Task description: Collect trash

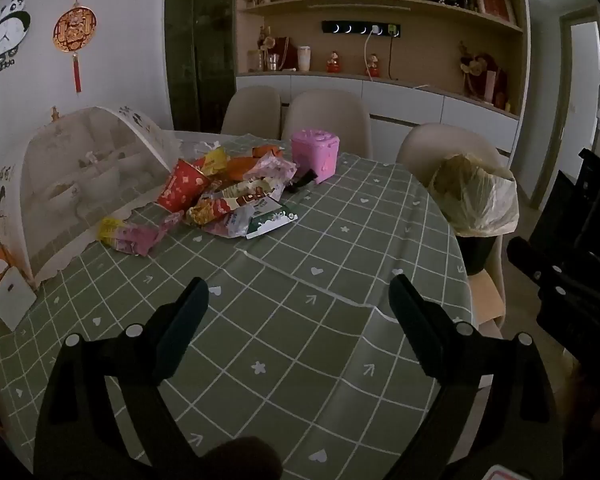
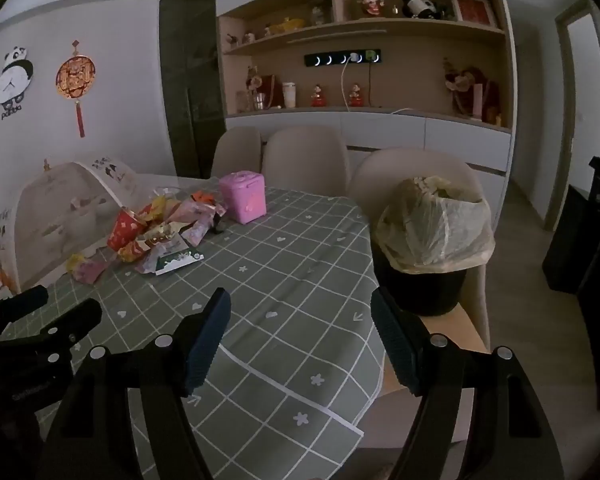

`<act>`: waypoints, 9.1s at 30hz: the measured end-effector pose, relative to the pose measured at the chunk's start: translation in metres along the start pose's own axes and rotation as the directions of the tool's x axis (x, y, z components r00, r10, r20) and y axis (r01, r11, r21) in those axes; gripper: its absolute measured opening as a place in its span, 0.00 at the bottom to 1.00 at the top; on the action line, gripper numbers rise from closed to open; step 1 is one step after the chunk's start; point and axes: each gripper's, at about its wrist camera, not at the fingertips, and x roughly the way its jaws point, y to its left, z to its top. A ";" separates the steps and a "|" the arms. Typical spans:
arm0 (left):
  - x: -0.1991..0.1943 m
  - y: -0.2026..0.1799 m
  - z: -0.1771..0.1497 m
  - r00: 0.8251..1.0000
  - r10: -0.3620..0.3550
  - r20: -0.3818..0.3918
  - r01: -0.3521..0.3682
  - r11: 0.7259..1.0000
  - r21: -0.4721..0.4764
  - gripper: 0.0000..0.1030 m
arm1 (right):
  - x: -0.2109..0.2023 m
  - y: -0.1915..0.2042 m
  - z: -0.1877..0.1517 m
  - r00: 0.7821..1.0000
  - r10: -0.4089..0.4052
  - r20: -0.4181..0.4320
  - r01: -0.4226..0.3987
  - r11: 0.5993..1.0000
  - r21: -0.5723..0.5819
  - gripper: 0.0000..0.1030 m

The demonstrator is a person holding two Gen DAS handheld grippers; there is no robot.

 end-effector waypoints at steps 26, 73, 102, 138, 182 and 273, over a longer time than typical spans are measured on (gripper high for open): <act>0.004 -0.004 0.000 1.000 -0.010 0.000 0.010 1.000 -0.003 0.85 | 0.000 -0.003 0.001 1.000 -0.009 0.001 0.009 1.000 -0.003 0.67; -0.007 -0.004 0.006 1.000 -0.014 0.011 0.014 1.000 -0.008 0.85 | 0.000 -0.003 -0.002 1.000 0.000 -0.004 0.000 1.000 0.006 0.67; 0.015 0.008 0.007 1.000 -0.003 -0.031 0.002 0.999 -0.047 0.85 | 0.007 -0.009 0.000 1.000 -0.001 -0.021 0.001 1.000 -0.002 0.67; 0.224 0.322 0.029 0.899 0.162 -0.408 -0.408 0.650 -0.641 0.43 | 0.241 0.118 0.080 0.898 0.344 -0.274 -0.411 0.877 -0.248 0.67; 0.097 0.083 0.122 0.988 -0.147 -0.053 0.127 0.954 -0.273 0.18 | 0.151 0.041 0.153 0.874 0.379 -0.305 -0.448 0.872 -0.199 0.07; 0.189 0.198 0.058 0.976 0.072 -0.205 -0.123 0.961 -0.250 0.47 | 0.236 0.016 0.128 0.876 0.338 -0.344 -0.414 0.893 -0.177 0.43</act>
